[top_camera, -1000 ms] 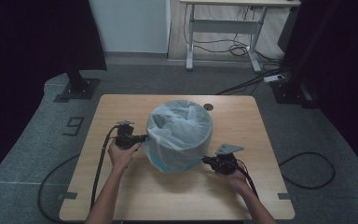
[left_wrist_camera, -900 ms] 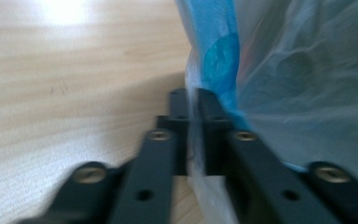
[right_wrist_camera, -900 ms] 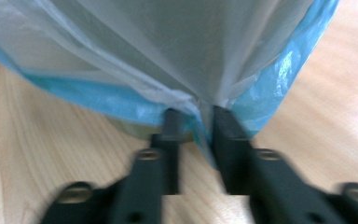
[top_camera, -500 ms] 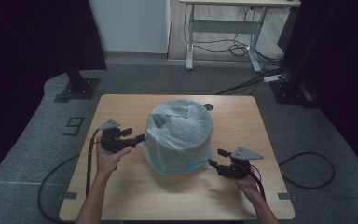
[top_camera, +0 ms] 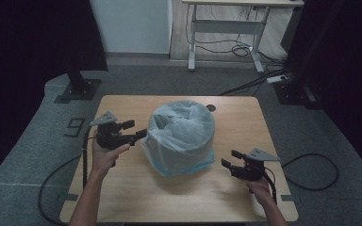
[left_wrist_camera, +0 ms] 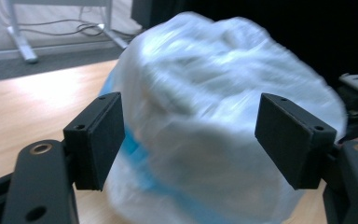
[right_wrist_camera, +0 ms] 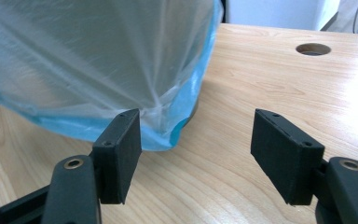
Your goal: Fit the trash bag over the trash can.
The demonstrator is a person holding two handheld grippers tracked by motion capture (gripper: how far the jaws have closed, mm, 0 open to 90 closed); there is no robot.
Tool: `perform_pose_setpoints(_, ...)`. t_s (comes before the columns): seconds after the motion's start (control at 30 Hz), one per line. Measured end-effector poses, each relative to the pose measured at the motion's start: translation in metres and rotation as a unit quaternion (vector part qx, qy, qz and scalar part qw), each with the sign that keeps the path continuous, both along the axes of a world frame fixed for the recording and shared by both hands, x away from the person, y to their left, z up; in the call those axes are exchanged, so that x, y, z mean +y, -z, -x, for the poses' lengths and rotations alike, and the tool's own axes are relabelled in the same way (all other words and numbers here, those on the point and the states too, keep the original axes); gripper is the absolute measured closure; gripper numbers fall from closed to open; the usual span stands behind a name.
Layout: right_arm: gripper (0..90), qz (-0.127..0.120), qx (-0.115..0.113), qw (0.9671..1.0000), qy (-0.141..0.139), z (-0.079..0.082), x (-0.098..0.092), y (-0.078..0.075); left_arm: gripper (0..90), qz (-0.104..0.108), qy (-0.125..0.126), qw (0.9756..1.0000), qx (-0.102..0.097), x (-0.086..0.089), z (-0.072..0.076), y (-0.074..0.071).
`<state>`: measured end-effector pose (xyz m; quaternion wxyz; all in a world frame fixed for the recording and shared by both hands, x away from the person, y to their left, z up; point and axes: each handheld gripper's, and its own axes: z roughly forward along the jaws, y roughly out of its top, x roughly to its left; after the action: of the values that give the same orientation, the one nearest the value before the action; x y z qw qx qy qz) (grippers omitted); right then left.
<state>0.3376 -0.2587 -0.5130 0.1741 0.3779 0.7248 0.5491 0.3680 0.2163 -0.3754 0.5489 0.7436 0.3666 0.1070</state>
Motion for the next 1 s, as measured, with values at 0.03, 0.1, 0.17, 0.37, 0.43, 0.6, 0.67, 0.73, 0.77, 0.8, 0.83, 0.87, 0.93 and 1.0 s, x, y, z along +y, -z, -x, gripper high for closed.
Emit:
perform_pose_setpoints(0.03,33.4,-0.006,0.001,1.0000,0.004,-0.001,-0.001,0.000,23.7,0.000,0.005,1.0000,0.000,-0.004,-0.001,-0.003)
perform_pose_setpoints(0.1,33.9,-0.019,0.003,0.9998,0.008,-0.002,-0.003,0.000,22.8,-0.003,0.016,0.9999,-0.001,-0.014,-0.003,-0.009)
perform_pose_setpoints(0.17,33.9,-0.017,0.003,0.9998,0.006,-0.003,-0.002,0.001,22.3,-0.012,0.026,0.9996,0.002,-0.025,-0.007,-0.014)
perform_pose_setpoints(0.37,34.8,0.003,0.014,0.9999,0.005,-0.003,-0.002,0.007,22.6,-0.054,0.057,0.9967,0.017,-0.057,-0.021,-0.025)
perform_pose_setpoints(0.43,35.1,0.000,0.015,0.9999,0.005,-0.002,-0.003,0.007,23.2,-0.067,0.061,0.9957,0.019,-0.065,-0.026,-0.027)
perform_pose_setpoints(0.6,35.3,0.001,0.009,1.0000,0.004,0.002,-0.003,0.004,23.9,-0.082,0.075,0.9934,0.028,-0.084,-0.039,-0.033)
perform_pose_setpoints(0.67,36.0,0.000,0.009,1.0000,0.001,0.004,-0.003,0.004,24.0,-0.095,0.078,0.9920,0.030,-0.092,-0.043,-0.036)
perform_pose_setpoints(0.73,36.4,0.000,0.010,0.9999,-0.004,0.004,-0.004,0.006,24.0,-0.103,0.079,0.9910,0.030,-0.097,-0.048,-0.040)
perform_pose_setpoints(0.77,36.6,0.002,0.011,0.9999,-0.007,0.004,-0.004,0.006,24.1,-0.106,0.079,0.9907,0.031,-0.100,-0.051,-0.042)
perform_pose_setpoints(0.8,36.6,0.002,0.011,0.9999,-0.008,0.004,-0.004,0.006,24.1,-0.106,0.082,0.9905,0.032,-0.101,-0.055,-0.044)
perform_pose_setpoints(0.83,36.6,0.002,0.012,0.9999,-0.009,0.004,-0.004,0.007,24.3,-0.101,0.084,0.9907,0.036,-0.103,-0.059,-0.046)
perform_pose_setpoints(0.87,36.6,0.002,0.012,0.9999,-0.009,0.004,-0.004,0.007,24.2,-0.097,0.087,0.9906,0.040,-0.105,-0.063,-0.047)
perform_pose_setpoints(0.93,36.6,0.004,0.013,0.9999,-0.009,0.005,-0.005,0.007,24.0,-0.095,0.086,0.9905,0.048,-0.109,-0.071,-0.048)
perform_pose_setpoints(1.0,36.5,0.006,0.012,0.9999,-0.008,0.005,-0.007,0.007,24.0,-0.099,0.082,0.9900,0.057,-0.114,-0.078,-0.046)
